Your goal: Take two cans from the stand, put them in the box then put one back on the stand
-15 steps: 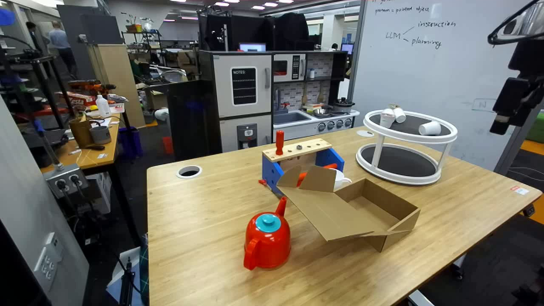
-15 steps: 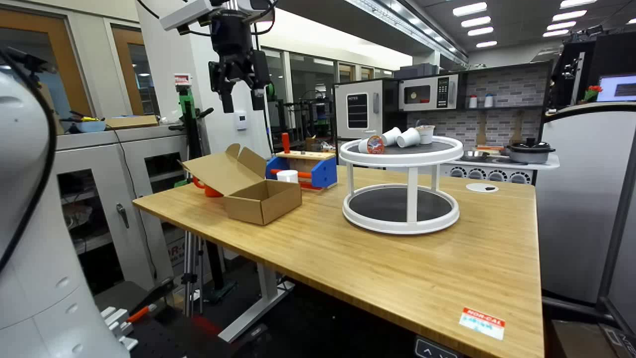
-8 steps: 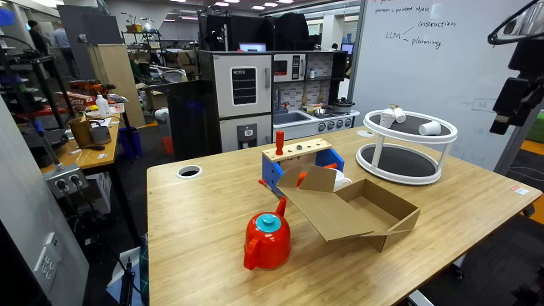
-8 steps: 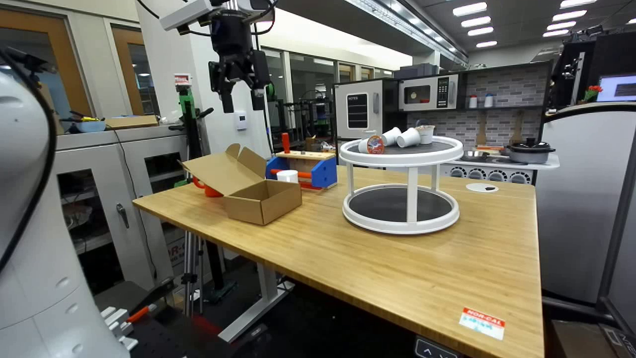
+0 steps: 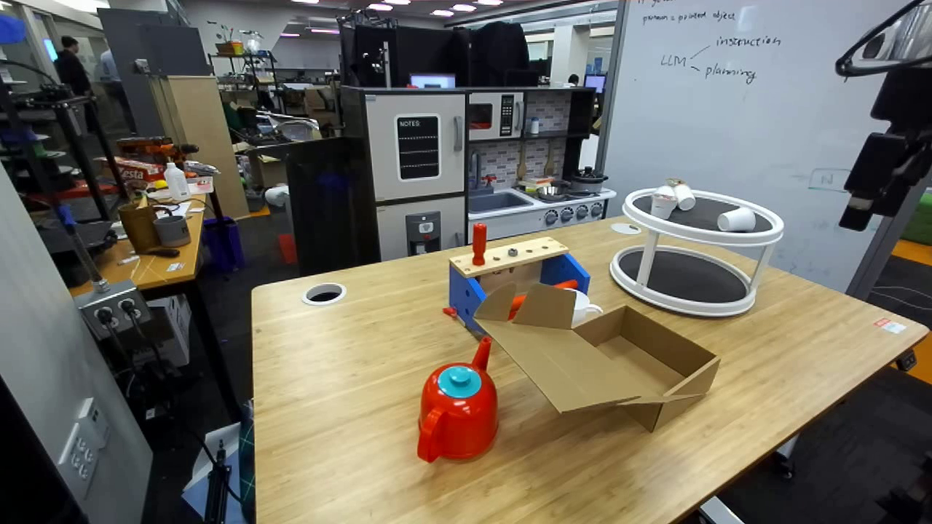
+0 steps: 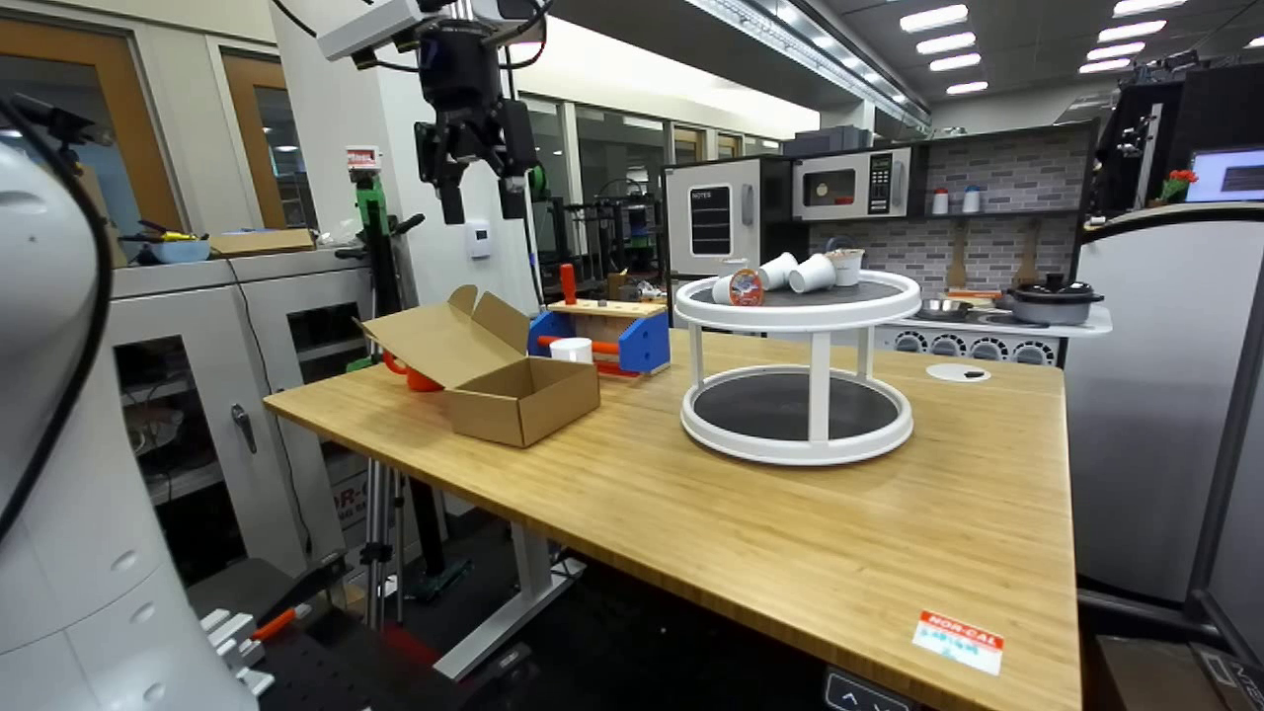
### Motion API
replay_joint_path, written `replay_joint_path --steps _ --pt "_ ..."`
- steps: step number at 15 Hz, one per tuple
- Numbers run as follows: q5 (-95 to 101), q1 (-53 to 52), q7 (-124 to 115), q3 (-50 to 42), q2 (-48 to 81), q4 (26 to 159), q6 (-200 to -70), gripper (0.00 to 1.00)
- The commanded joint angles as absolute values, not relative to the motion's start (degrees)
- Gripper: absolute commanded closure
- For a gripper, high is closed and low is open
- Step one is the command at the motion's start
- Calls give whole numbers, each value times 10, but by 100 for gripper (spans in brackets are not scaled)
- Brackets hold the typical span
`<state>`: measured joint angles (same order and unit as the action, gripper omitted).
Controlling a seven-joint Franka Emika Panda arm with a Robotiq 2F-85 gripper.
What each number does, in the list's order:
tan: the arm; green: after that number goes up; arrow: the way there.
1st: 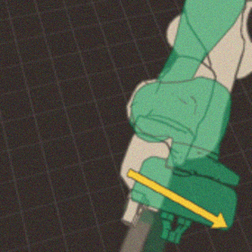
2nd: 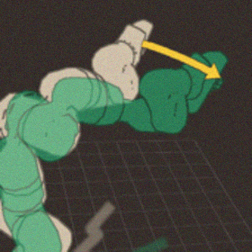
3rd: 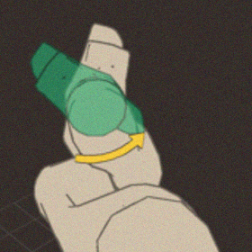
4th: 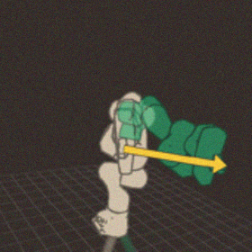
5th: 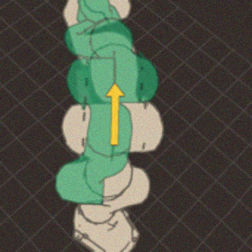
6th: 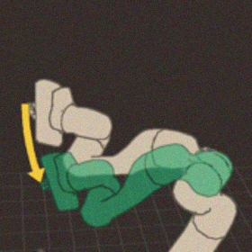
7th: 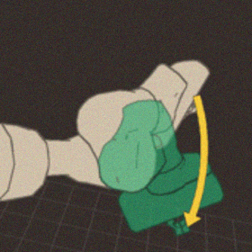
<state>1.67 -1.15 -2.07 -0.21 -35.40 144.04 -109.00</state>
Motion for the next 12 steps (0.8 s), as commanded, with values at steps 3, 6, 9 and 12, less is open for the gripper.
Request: replay_joint_path --steps 3,6,9,12 --pt "73 -3 5 18 -322 1428 -1086 0" --pt "131 -1 -12 25 -285 1429 -1123 0" --pt "117 -9 -12 16 -256 1426 -1148 0" --pt "76 -16 -1 5 -238 1414 -1158 0"
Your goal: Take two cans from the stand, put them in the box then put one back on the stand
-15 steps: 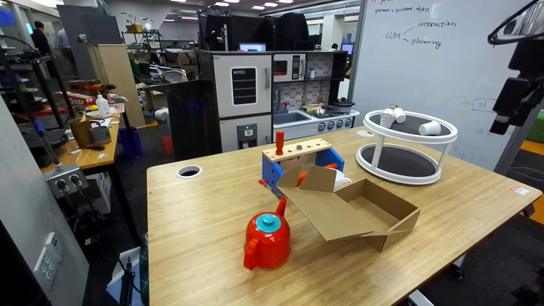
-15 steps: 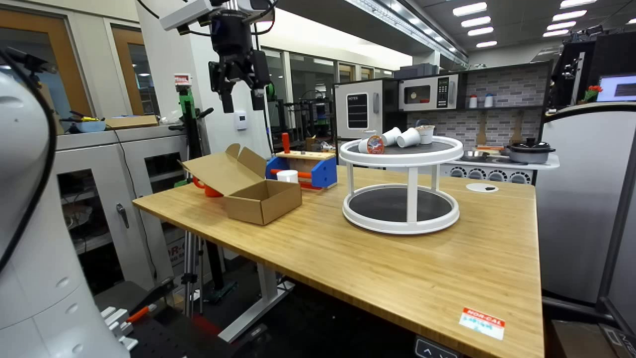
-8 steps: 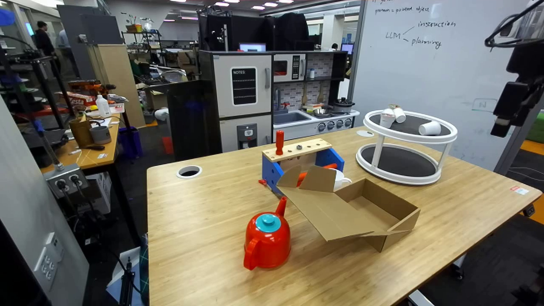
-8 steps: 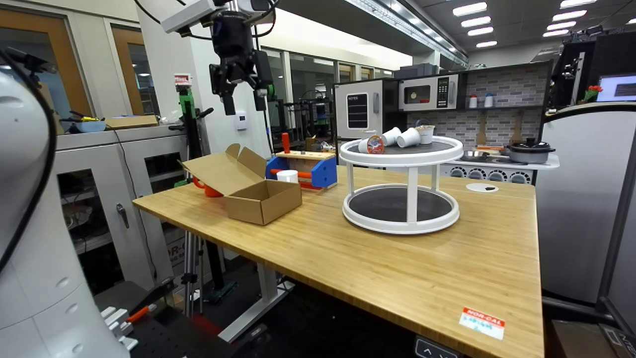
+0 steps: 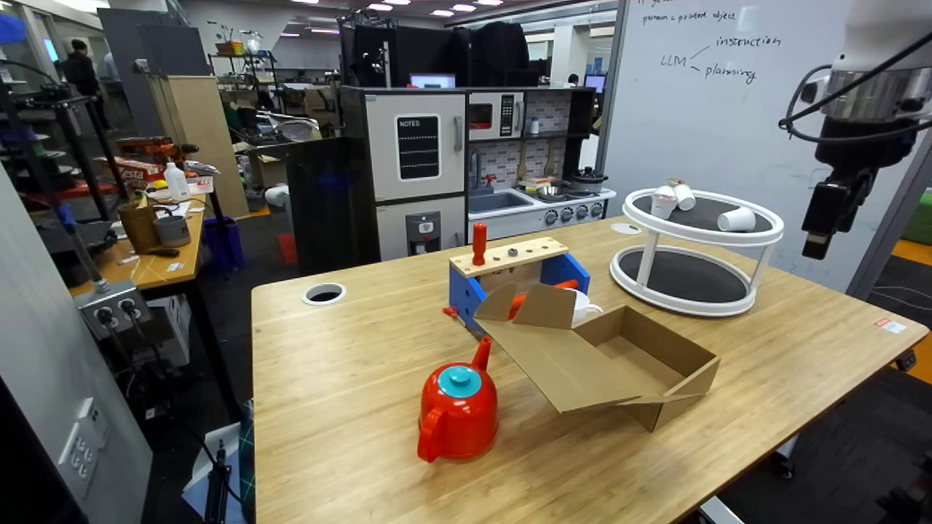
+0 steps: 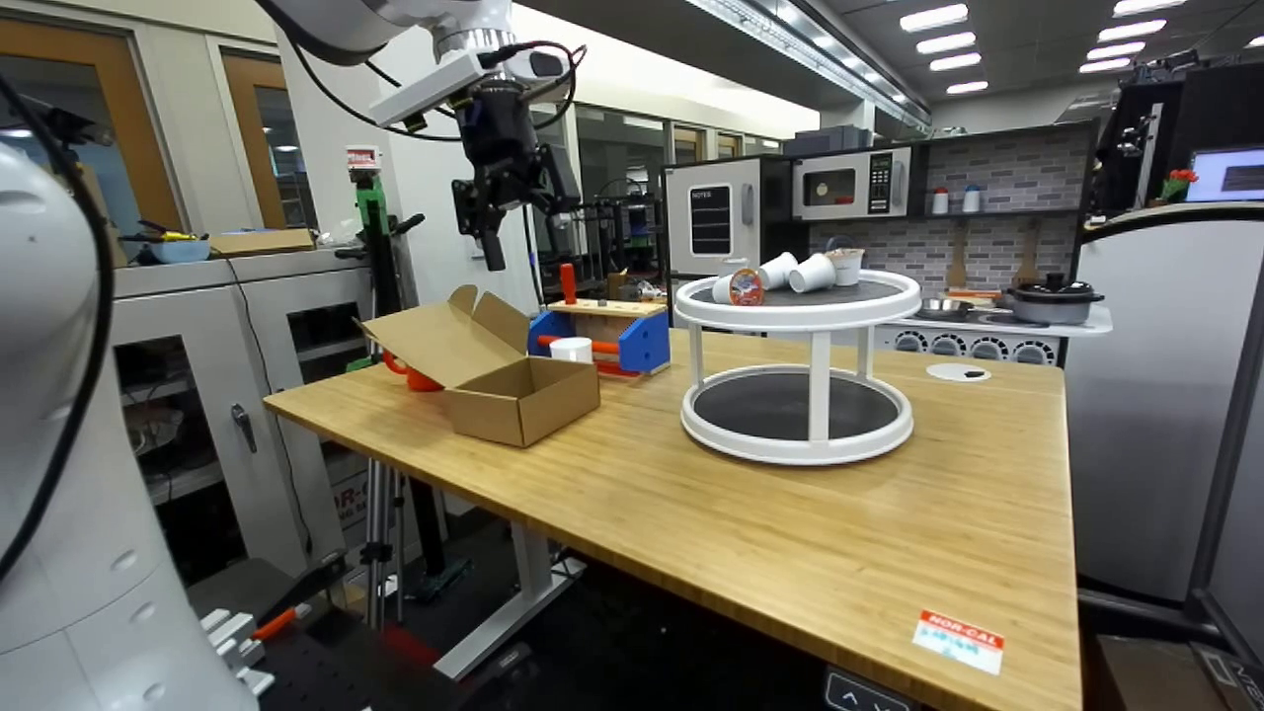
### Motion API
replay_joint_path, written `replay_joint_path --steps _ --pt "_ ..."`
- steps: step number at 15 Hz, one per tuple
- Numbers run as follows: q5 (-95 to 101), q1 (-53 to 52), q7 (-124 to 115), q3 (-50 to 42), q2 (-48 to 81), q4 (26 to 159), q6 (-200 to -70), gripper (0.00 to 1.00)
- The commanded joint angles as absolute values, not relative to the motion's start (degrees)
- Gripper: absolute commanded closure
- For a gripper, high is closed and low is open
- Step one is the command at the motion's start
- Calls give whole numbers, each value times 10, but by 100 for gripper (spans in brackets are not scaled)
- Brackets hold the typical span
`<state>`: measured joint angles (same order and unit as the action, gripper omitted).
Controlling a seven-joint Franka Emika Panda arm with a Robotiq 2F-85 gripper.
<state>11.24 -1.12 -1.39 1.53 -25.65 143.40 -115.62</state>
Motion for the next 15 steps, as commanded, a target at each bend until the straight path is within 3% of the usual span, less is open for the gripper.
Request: replay_joint_path --steps 1,15 --pt "57 -18 4 2 -234 1409 -1157 0" --pt "65 32 -71 -15 -110 1307 -1220 0"
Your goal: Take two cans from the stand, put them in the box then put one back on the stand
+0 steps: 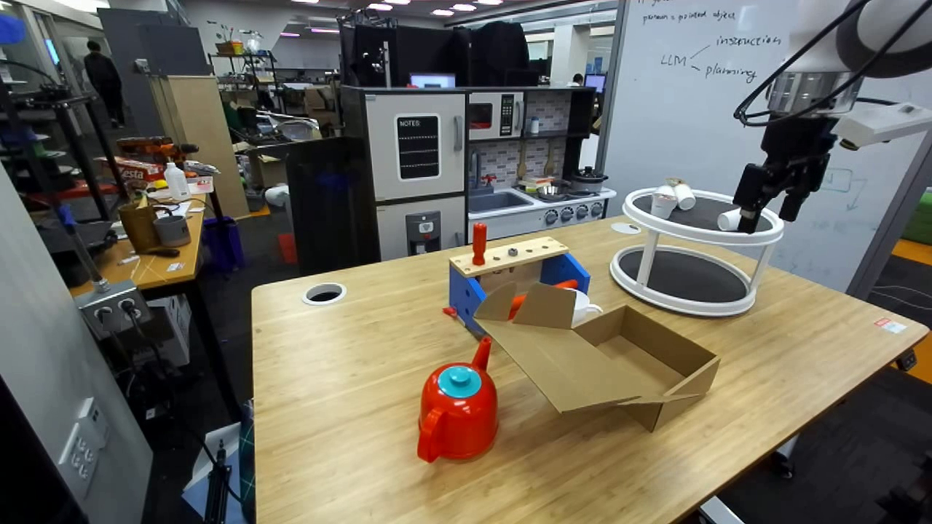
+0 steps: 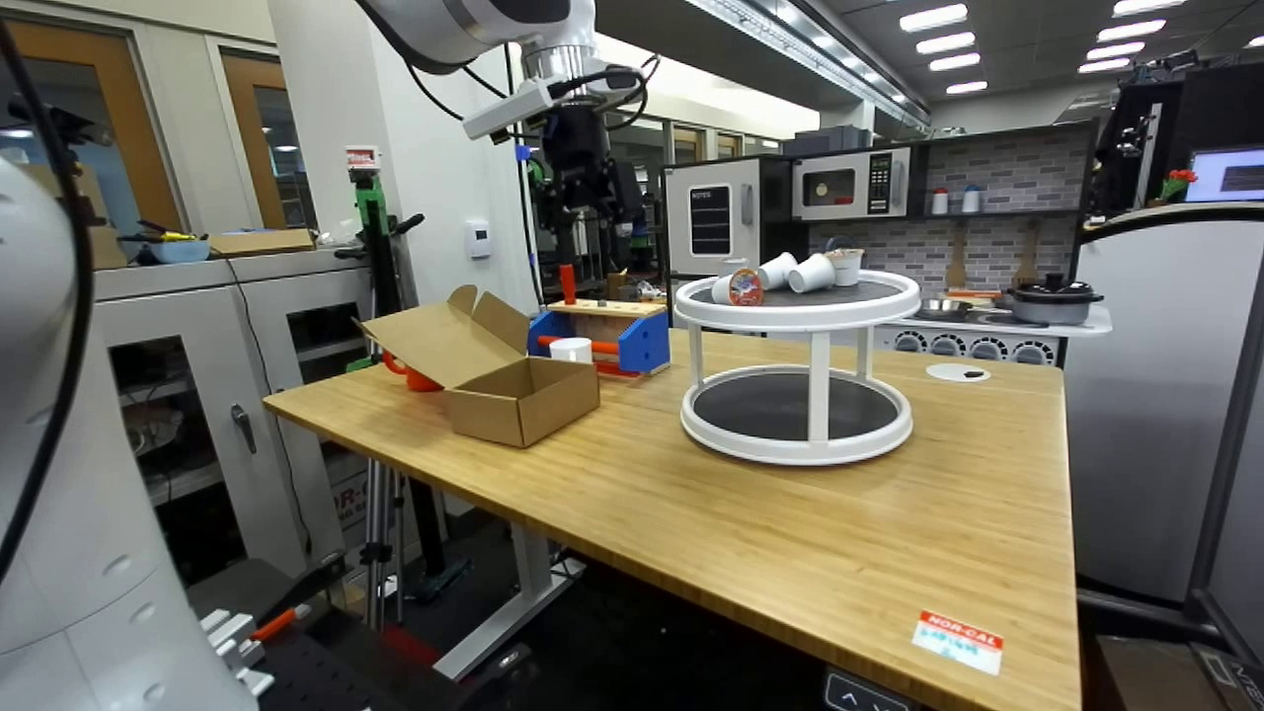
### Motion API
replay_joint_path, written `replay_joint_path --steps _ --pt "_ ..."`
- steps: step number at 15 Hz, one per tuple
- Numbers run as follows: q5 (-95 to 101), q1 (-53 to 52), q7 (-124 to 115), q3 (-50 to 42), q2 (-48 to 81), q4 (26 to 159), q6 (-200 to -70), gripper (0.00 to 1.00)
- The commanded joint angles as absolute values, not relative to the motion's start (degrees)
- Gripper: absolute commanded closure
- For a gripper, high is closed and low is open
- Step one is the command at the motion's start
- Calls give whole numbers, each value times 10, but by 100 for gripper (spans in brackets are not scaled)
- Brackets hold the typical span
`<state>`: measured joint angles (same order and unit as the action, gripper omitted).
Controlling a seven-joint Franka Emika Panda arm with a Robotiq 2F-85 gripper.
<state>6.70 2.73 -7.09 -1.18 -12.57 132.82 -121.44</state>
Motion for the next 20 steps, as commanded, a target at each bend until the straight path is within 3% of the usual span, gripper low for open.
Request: replay_joint_path --steps 1,20 --pt "67 30 -70 -14 -120 1320 -1215 0" --pt "100 29 -84 -5 -103 1297 -1223 0"
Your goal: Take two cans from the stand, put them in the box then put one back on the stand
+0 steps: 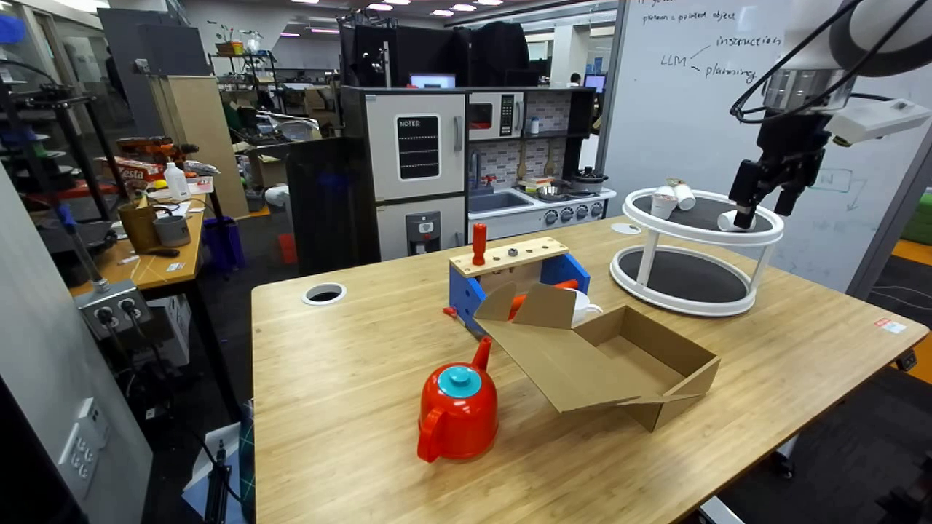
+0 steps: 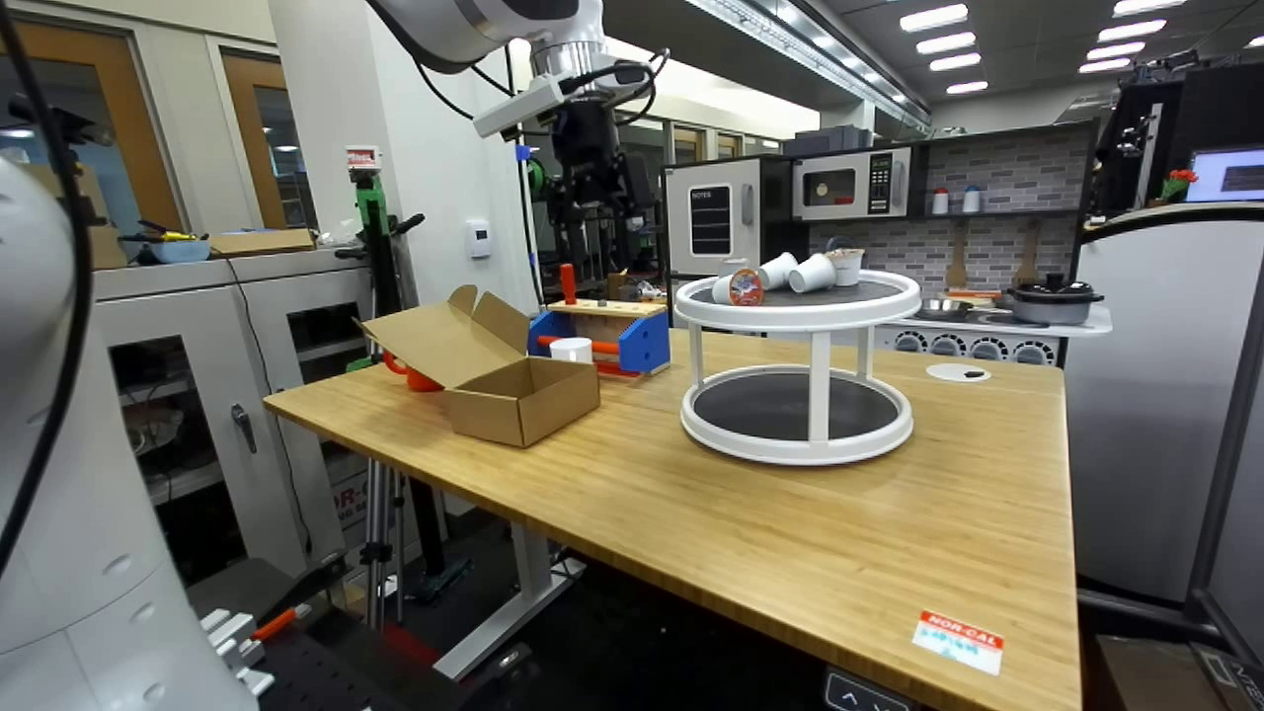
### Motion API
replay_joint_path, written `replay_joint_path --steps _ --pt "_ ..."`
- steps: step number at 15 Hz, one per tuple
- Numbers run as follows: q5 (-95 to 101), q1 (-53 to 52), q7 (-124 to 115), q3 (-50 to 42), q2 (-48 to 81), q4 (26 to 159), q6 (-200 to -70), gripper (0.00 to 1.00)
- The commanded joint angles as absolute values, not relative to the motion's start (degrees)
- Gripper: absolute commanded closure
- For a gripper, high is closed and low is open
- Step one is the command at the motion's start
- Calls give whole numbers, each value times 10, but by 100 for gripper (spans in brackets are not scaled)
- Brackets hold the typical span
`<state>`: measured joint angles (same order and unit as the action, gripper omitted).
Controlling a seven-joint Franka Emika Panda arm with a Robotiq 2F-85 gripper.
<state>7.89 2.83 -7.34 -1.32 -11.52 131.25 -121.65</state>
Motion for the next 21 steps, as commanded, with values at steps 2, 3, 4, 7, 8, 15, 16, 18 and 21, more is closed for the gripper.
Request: replay_joint_path --steps 2,3,4,7,8,15,16,18,21 --pt "118 28 -86 0 -93 1281 -1226 0" --pt "123 27 -87 1 -86 1269 -1225 0" --pt "126 26 -85 2 -78 1258 -1224 0" --pt "105 21 -79 -1 -37 1208 -1216 0" --pt "112 20 -91 0 -18 1189 -1218 0" --pt "120 16 -128 -17 102 1058 -1216 0" --pt "119 16 -135 -21 111 1048 -1215 0" --pt "119 15 -146 -29 122 1036 -1217 0" --pt "112 16 -136 -32 118 1043 -1222 0"
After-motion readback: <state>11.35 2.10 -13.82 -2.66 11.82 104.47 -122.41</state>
